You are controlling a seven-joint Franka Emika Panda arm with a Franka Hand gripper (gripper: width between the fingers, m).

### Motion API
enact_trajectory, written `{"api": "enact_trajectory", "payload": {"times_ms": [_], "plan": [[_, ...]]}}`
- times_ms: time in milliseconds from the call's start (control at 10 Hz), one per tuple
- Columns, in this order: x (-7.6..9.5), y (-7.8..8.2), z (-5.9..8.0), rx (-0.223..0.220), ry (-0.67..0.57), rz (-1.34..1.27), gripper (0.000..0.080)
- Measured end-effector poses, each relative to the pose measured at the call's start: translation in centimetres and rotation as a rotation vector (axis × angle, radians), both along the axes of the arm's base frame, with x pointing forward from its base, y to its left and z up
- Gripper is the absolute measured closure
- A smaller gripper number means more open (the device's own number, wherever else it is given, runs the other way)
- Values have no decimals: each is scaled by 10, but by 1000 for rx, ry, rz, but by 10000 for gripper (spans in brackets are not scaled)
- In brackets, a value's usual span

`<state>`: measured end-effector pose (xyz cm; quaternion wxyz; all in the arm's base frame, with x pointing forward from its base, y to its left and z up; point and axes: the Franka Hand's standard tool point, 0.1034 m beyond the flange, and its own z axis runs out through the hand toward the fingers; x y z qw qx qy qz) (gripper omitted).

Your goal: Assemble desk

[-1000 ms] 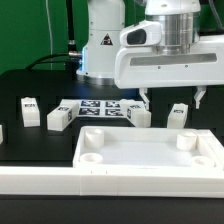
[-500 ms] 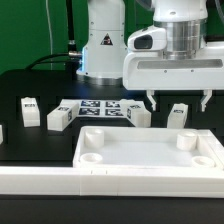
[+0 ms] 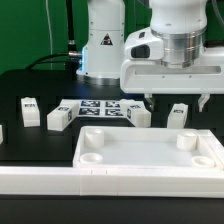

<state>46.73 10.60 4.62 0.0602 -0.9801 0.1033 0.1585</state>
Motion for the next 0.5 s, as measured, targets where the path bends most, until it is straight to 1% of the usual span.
{"api": "enact_trajectory", "payload": {"times_ms": [100,200,400,500], "plan": [[4,1,-2,34,26,-7,151],[0,2,-1,56,108,-19,151],[-2,1,-3,80,225,-10,151],[-6,1,-4,99,319,-3,151]]}}
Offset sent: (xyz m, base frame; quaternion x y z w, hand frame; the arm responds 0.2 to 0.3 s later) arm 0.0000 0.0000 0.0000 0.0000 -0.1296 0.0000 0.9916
